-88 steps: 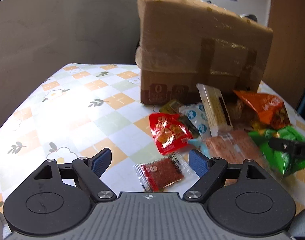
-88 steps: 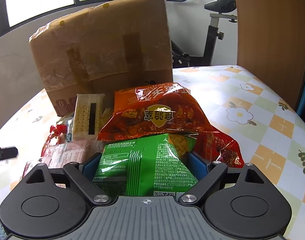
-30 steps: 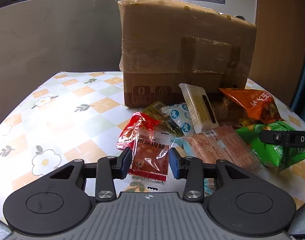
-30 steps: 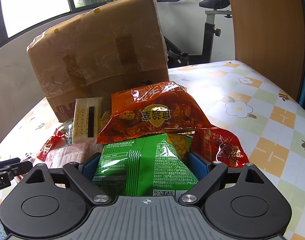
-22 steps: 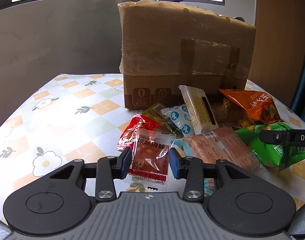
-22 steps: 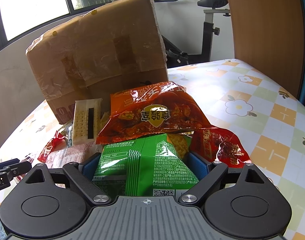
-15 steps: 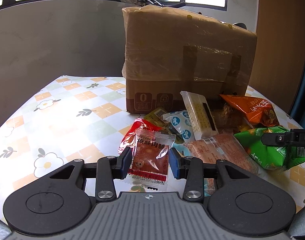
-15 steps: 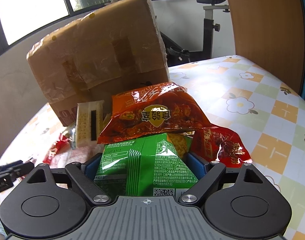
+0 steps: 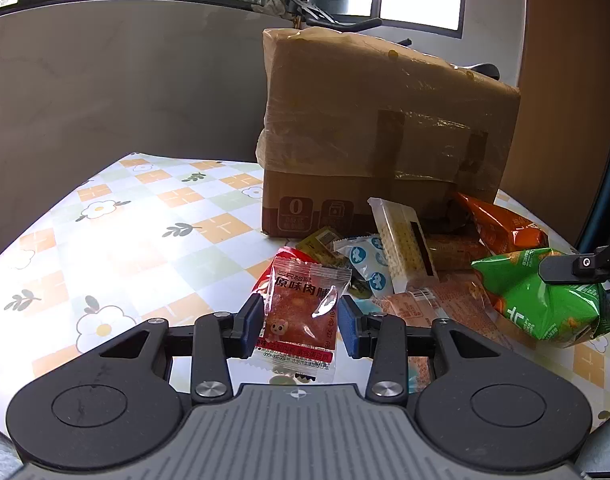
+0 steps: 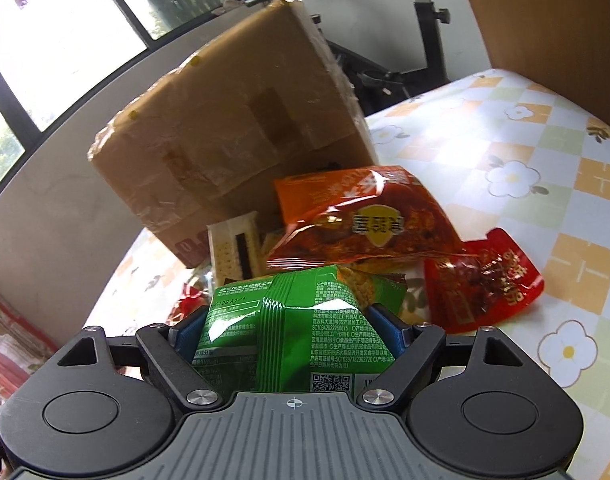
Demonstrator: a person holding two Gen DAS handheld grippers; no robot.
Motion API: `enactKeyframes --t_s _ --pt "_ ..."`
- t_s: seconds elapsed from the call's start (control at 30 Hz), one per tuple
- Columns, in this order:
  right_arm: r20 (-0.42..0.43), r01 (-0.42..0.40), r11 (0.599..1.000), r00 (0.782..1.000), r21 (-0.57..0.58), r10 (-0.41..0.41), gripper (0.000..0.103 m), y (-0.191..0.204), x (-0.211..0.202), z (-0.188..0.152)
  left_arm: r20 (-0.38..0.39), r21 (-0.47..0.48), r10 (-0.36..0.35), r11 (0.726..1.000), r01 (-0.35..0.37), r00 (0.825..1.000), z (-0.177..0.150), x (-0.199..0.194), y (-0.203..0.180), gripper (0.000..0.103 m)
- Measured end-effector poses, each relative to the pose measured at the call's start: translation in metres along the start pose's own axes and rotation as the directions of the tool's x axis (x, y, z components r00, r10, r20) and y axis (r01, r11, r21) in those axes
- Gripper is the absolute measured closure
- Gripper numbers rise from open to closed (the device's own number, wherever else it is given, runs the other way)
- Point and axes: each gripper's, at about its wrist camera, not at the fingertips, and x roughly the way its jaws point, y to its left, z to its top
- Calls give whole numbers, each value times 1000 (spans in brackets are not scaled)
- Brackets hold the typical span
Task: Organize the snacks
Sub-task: 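Lift the green bag and red packet and carry both over the box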
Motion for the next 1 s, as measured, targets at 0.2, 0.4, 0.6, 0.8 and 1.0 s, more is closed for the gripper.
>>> enactKeyframes --t_s 0.2,0.4,0.6,0.8,1.0 --pt "0 -57 994 998 -90 57 23 21 -3 3 18 -12 -2 1000 2 1000 2 -6 3 60" --pt "39 -164 982 985 -93 168 23 39 -14 22 64 -41 15 999 -13 998 20 -17 14 60" --pt "137 -239 968 959 -74 247 23 45 -34 56 138 -81 27 997 -16 990 48 -34 27 60" --pt "240 -223 965 938 -135 250 23 45 -51 97 207 -70 36 997 -22 978 76 -43 31 60" --pt "294 -162 966 931 -202 218 23 44 -48 140 283 -28 12 1000 -4 959 110 -41 22 60"
